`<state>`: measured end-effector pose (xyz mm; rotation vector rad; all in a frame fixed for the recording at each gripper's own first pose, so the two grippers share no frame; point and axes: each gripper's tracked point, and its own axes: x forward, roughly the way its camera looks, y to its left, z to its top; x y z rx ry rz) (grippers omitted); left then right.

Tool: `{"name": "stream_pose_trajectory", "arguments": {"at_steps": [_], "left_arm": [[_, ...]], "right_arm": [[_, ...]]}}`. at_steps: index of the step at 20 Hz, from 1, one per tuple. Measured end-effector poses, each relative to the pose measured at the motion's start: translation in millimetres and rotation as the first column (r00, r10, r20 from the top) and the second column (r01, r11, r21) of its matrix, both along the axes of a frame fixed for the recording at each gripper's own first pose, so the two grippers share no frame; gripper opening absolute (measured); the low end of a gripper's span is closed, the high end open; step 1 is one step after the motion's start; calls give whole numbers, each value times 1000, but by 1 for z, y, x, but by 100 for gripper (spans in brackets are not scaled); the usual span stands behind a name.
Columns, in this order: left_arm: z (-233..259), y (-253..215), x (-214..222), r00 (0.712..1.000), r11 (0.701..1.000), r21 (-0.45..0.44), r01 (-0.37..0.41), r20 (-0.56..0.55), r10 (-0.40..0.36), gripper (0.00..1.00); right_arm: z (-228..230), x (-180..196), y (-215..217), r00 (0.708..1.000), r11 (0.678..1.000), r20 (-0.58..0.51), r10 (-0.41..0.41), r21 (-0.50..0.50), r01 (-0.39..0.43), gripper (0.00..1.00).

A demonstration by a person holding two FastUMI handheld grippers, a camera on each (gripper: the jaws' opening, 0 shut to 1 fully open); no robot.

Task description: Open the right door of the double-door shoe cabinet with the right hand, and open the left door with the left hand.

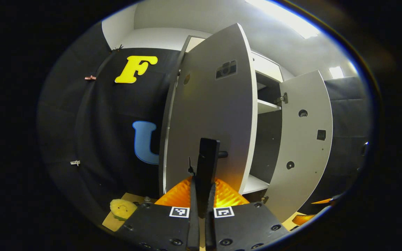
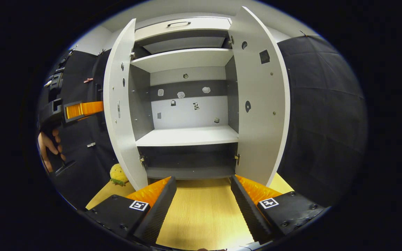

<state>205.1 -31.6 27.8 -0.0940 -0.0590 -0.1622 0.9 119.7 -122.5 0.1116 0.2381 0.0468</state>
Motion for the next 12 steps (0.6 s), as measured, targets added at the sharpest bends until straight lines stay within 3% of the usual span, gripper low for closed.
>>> {"name": "stream_pose_trajectory", "arguments": {"at_steps": [8, 12], "left_arm": [[-3, 29, 0, 996, 996, 29, -86, -6, 87, 11], [-10, 61, 0, 978, 979, 8, -204, -41, 204, 6]], "right_arm": [[-3, 4, 3, 1000, 1000, -10, 1, 8, -1, 99], [-3, 7, 5, 1000, 1000, -22, 4, -2, -4, 99]]}}
